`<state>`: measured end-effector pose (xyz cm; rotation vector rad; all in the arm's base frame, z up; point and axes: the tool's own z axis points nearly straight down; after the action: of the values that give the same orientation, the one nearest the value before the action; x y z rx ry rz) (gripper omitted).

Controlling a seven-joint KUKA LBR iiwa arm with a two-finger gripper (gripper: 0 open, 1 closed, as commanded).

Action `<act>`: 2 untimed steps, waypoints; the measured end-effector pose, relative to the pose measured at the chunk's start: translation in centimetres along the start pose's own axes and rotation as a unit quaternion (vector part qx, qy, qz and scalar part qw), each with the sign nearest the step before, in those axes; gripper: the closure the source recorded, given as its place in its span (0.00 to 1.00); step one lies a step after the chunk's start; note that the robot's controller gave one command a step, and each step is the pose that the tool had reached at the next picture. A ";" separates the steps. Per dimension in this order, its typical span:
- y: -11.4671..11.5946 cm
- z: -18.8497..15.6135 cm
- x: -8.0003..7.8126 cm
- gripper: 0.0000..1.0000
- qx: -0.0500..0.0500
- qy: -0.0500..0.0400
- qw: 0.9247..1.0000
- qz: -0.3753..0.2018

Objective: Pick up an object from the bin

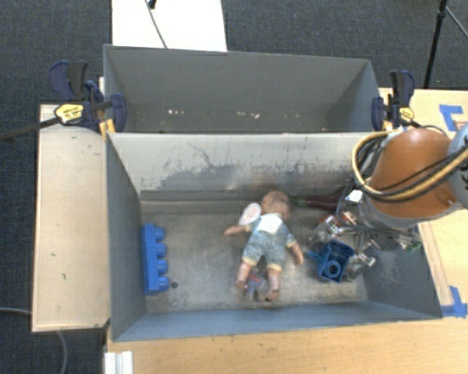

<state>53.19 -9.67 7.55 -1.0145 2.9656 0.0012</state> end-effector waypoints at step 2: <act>0.1 -0.3 0.1 1.00 0.000 0.000 1.000 0.000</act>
Offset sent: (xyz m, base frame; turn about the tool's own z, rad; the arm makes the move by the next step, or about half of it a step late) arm 0.0001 -0.0001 0.0515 0.0000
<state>53.10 -9.65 7.81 -1.0161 2.9656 0.0021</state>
